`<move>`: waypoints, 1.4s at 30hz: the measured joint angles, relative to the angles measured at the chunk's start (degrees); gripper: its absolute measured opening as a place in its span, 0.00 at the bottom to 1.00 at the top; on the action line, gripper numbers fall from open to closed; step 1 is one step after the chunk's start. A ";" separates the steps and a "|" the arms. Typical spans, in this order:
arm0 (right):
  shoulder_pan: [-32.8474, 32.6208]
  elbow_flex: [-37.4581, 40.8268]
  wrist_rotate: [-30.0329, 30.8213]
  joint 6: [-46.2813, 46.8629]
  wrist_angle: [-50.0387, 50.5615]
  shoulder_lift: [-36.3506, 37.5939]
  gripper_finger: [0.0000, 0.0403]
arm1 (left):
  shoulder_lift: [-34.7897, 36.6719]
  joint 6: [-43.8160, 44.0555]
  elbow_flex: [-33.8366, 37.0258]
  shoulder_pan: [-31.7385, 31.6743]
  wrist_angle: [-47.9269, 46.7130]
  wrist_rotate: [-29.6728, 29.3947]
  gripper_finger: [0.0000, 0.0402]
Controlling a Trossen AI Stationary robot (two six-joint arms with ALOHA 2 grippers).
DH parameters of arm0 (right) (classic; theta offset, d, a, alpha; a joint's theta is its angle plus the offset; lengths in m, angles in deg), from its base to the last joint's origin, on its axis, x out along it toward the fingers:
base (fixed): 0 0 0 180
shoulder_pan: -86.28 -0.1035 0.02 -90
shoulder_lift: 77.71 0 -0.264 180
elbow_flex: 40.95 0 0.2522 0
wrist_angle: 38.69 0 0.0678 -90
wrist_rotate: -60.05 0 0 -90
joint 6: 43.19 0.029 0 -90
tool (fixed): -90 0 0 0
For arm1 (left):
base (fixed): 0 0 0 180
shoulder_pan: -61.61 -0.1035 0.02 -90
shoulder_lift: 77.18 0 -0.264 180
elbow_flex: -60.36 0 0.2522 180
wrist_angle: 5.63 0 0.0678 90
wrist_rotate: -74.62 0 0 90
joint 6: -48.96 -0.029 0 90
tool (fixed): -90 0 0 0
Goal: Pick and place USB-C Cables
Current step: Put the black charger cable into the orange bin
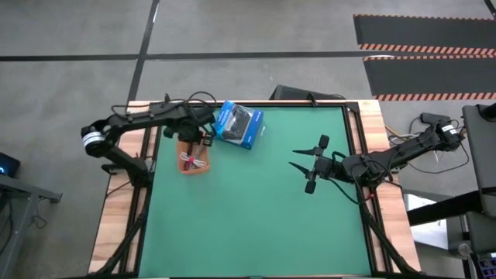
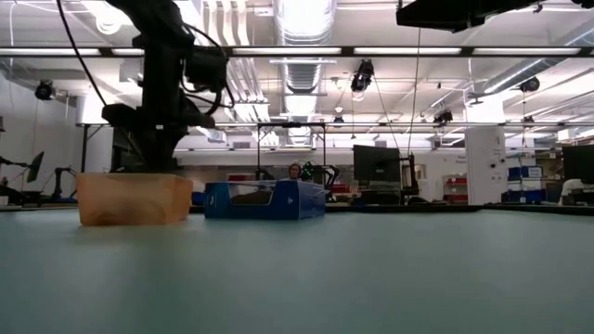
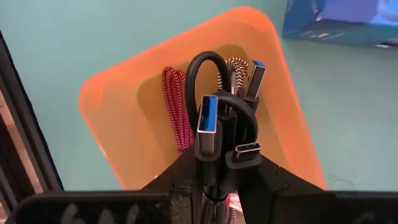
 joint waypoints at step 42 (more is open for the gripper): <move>0.02 0.00 -0.02 -0.02 0.03 -0.04 0.42 | -5.52 -0.83 2.17 -3.04 2.15 1.66 0.15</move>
